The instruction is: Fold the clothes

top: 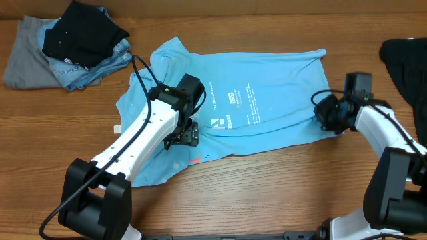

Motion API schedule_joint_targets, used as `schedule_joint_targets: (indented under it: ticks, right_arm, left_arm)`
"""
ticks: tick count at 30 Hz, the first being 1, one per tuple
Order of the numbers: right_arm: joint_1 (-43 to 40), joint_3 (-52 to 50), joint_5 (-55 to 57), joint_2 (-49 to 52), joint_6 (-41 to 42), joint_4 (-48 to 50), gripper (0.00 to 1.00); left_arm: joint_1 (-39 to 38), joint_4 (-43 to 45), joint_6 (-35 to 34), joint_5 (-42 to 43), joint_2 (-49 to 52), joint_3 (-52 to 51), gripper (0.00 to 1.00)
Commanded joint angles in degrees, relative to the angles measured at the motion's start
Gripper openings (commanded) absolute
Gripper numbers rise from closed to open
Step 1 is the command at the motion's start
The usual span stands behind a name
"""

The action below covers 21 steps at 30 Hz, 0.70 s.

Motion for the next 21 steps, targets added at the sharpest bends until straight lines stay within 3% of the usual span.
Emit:
schedule_joint_targets:
  ticks: [1,4,5,7,8,9,15,19,21]
  right_arm:
    - [-0.1,6.5,1.8,0.1,-7.1,1.0,0.17]
    - [0.0,6.8,6.0,0.1,-7.4,2.4,0.26]
    - [0.0,6.8,7.5,0.2,-7.4,2.5,0.37]
    - [0.0,6.8,9.2,0.2,-7.3,2.6,0.77]
    - [0.0,6.8,10.1,0.2,-7.4,2.6,0.92]
    - [-0.1,7.1,10.2,0.1,-7.4,2.2,1.00]
    - [-1.9,16.5,4.0,-0.4,-6.5,-11.1,1.00]
    - [-1.8,25.2,-3.0,-1.0,-7.2,-22.0,1.00]
    - [-1.1,26.7,-5.6,-1.1,-8.7,-24.5,1.00]
  left_arm:
    - [0.0,0.0,1.1,0.0,0.3,1.1,1.00]
    - [0.0,0.3,1.0,0.0,0.3,1.1,1.00]
    - [0.0,0.3,1.0,0.0,0.3,1.1,1.00]
    - [0.0,0.3,1.1,0.1,0.3,1.1,1.00]
    - [0.0,0.3,1.1,0.1,0.3,1.1,1.00]
    - [0.0,0.3,1.1,0.1,0.3,1.1,1.00]
    - [-0.1,0.3,2.1,1.4,0.3,1.2,1.00]
    - [-0.1,2.4,10.2,11.2,0.3,1.2,1.00]
    - [-0.1,2.6,11.9,14.4,0.3,1.2,0.94]
